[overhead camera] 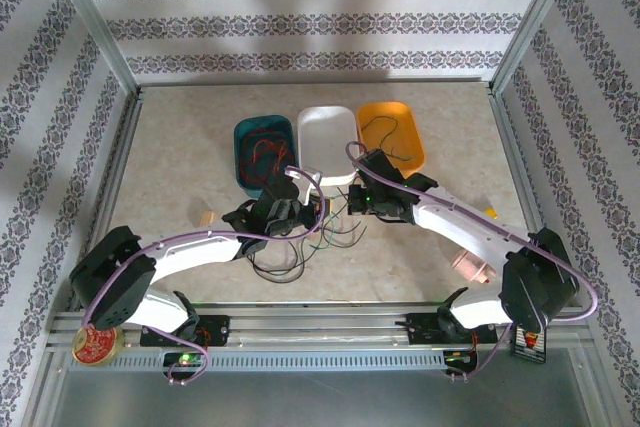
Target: Untangle the cables
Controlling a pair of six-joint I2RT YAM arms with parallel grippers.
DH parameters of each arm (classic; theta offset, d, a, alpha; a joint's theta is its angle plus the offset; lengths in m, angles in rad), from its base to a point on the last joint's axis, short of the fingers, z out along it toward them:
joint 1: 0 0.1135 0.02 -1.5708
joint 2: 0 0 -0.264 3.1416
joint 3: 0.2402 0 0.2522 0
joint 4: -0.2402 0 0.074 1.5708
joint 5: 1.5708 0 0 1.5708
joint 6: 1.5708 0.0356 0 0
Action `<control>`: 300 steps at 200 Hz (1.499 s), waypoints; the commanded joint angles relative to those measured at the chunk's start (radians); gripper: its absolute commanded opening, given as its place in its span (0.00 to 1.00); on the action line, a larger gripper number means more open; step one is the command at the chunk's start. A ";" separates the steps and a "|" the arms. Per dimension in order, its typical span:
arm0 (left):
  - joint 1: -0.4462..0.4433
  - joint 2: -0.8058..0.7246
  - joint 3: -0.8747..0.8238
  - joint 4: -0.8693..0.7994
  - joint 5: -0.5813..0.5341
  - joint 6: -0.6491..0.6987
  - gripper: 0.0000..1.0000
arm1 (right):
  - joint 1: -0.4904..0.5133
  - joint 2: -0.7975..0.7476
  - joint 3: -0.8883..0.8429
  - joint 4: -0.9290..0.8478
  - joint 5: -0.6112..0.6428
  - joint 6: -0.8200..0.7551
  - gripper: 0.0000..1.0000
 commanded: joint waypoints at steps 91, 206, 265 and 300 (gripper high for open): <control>0.070 -0.104 -0.019 -0.134 0.035 0.072 0.53 | -0.155 -0.136 -0.149 0.066 -0.196 -0.055 0.00; 0.009 0.089 -0.008 -0.088 0.237 0.084 0.77 | -0.267 -0.148 -0.173 0.132 -0.379 0.103 0.00; -0.016 0.233 0.027 0.076 0.240 0.030 0.23 | -0.289 -0.147 -0.210 0.190 -0.431 0.197 0.00; -0.037 0.245 0.055 0.102 0.228 0.030 0.00 | -0.276 -0.128 -0.264 0.276 -0.439 0.303 0.00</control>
